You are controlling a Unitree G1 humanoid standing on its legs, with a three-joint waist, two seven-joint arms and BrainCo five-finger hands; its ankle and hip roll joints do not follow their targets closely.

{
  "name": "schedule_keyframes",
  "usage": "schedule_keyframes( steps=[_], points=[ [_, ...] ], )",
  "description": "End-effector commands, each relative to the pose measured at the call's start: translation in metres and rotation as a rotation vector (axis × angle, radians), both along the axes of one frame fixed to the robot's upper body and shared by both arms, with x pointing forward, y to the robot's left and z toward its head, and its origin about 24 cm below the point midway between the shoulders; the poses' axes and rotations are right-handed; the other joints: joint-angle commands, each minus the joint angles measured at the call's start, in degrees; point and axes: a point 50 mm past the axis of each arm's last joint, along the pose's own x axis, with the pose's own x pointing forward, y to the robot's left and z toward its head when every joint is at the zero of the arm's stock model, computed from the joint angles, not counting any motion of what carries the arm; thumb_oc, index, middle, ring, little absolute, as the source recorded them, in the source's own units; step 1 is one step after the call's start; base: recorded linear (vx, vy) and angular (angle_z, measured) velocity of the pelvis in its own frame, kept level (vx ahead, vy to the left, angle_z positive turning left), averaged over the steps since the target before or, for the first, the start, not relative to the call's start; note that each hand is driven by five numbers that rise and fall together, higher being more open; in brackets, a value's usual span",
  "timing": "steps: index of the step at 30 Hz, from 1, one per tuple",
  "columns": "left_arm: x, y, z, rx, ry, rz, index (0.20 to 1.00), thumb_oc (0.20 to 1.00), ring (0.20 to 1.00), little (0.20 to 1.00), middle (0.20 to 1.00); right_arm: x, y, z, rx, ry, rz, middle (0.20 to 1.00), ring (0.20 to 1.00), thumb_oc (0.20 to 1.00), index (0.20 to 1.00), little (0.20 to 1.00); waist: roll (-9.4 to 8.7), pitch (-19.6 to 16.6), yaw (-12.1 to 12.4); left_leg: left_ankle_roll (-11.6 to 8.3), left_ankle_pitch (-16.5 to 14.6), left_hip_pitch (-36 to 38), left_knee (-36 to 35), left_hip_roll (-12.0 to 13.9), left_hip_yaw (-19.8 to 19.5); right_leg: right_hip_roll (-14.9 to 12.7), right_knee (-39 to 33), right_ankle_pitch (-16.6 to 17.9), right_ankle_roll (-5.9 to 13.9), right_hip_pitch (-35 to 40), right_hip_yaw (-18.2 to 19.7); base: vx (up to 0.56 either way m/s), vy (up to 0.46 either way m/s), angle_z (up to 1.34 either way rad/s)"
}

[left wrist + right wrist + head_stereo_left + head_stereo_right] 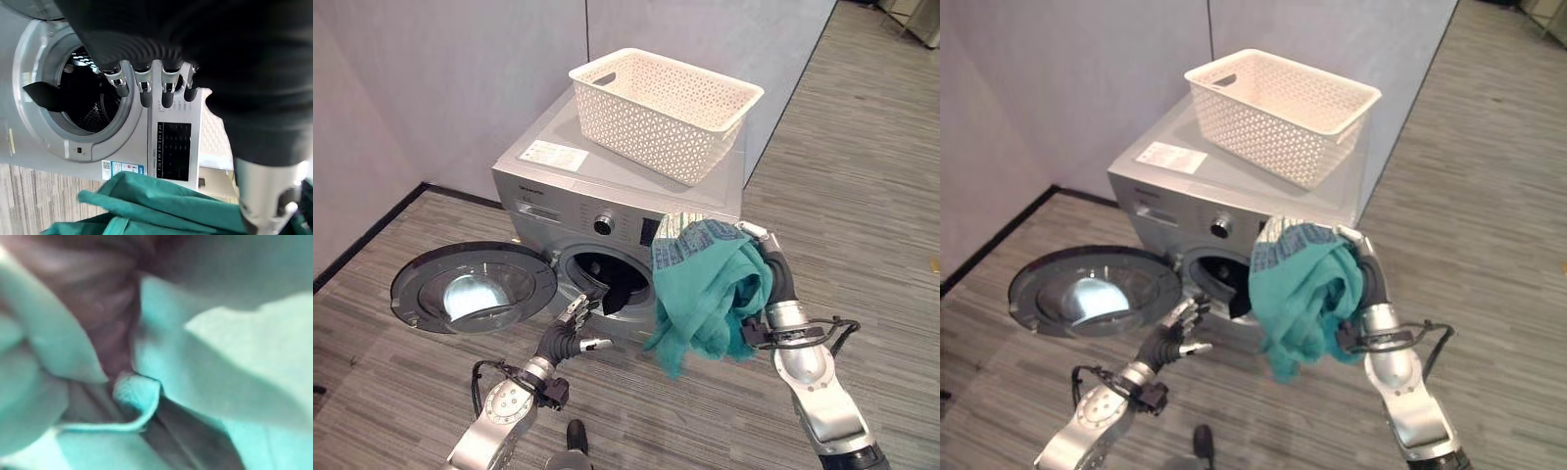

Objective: Grab the laundry basket,head to the washer,open it,put in the laundry and shut it.

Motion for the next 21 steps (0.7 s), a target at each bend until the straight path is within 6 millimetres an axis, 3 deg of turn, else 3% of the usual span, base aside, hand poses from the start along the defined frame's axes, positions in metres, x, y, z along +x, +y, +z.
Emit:
schedule_keyframes(
  steps=[1, 3, 8, 13, 21],
  points=[
    [0.023, 0.001, 0.024, 0.01, -0.114, -0.001, 1.0, 1.0, 1.0, 1.0, 1.0, 0.003, 0.003, 0.052, 0.077, -0.262, 0.037, 0.2, 0.2, 0.2, 0.2, 0.2, -2.59, 3.94, -1.23, -3.31, -6.29, -3.85, 4.83, 4.35, -0.03, -1.3, 0.89, -4.43, -2.33, 1.16, 4.73, -0.03, -0.063, 0.43],
    [0.027, -0.011, 0.017, 0.017, -0.094, -0.028, 1.0, 1.0, 1.0, 1.0, 1.0, 0.002, 0.008, 0.053, 0.085, -0.265, 0.059, 0.2, 0.2, 0.2, 0.2, 0.2, -2.3, 5.13, -1.92, -3.75, -6.21, -6.3, 6.35, 4.92, -0.95, -0.37, 1.01, -5.37, -3.36, 0.58, 5.01, -0.05, -0.093, 0.22],
    [0.042, -0.032, 0.022, 0.104, -0.158, -0.089, 1.0, 1.0, 1.0, 1.0, 1.0, 0.003, 0.017, 0.051, 0.108, -0.248, 0.091, 0.2, 0.2, 0.2, 0.2, 0.2, -1.93, 6.8, -3.04, -4.09, -5.71, -9.22, 7.04, 4.94, -1.86, -0.01, 2.44, -6.28, -4.21, -2.08, 4.97, -0.04, -0.05, 0.15],
    [0.061, -0.063, 0.024, 0.207, -0.223, -0.156, 1.0, 1.0, 1.0, 1.0, 1.0, 0.004, 0.03, 0.047, 0.153, -0.224, 0.146, 0.2, 0.2, 0.2, 0.2, 0.2, -1.91, 7.62, -4.34, -4.06, -5.04, -9.38, 5.63, 4.68, -1.43, -0.65, 4.2, -6.38, -4.43, -4.37, 4.75, 0.01, -0.005, 0.07],
    [0.074, -0.098, 0.034, 0.203, -0.267, -0.217, 1.0, 1.0, 1.0, 1.0, 1.0, 0.006, 0.041, 0.045, 0.186, -0.206, 0.2, 0.2, 0.2, 0.2, 0.2, 0.2, -1.72, 9.01, -5.23, -3.97, -4.78, -9.93, 5.18, 4.22, -0.9, -1.02, 4.85, -6.38, -4.46, -5.57, 4.65, 0.0, -0.002, 0.05]
  ],
)
